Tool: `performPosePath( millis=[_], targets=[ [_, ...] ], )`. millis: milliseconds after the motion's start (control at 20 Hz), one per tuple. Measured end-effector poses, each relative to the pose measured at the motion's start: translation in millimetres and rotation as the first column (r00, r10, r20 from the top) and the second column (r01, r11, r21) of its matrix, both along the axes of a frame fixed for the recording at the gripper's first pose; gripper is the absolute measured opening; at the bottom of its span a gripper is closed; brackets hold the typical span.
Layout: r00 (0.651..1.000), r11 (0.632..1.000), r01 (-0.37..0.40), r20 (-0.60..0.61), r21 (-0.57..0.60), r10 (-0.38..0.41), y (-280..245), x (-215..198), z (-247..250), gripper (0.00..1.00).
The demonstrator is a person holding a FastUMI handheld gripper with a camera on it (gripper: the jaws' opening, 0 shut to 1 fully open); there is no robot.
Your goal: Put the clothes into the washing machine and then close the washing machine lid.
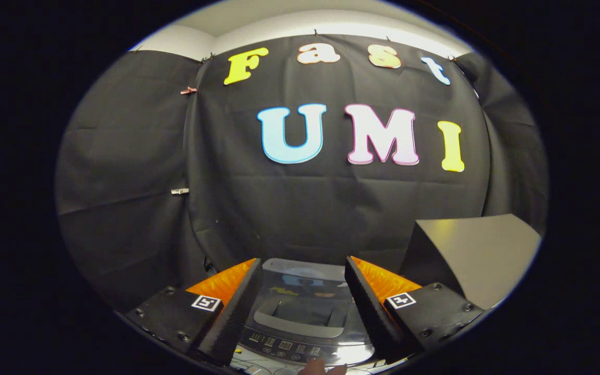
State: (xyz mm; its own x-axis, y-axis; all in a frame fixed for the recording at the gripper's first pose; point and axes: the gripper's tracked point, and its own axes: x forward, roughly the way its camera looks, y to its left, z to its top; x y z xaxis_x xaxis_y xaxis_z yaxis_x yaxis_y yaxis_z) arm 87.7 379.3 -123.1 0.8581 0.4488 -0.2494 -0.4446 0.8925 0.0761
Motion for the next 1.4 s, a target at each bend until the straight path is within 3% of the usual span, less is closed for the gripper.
performPosePath(
  millis=[400, 650, 1000, 1400],
  targets=[
    [0.987, 0.999, -0.009, 0.16, 0.045, 0.001, -58, -24, 74, 0.99],
    [0.976, 0.994, 0.07, 0.201, 0.082, -0.086, -113, -39, 94, 0.99],
    [0.969, 0.98, 0.173, 0.159, 0.101, -0.187, -194, -55, 88, 0.99],
    [0.917, 0.946, 0.311, 0.233, 0.09, -0.324, -281, -91, 107, 0.99]
  ],
)
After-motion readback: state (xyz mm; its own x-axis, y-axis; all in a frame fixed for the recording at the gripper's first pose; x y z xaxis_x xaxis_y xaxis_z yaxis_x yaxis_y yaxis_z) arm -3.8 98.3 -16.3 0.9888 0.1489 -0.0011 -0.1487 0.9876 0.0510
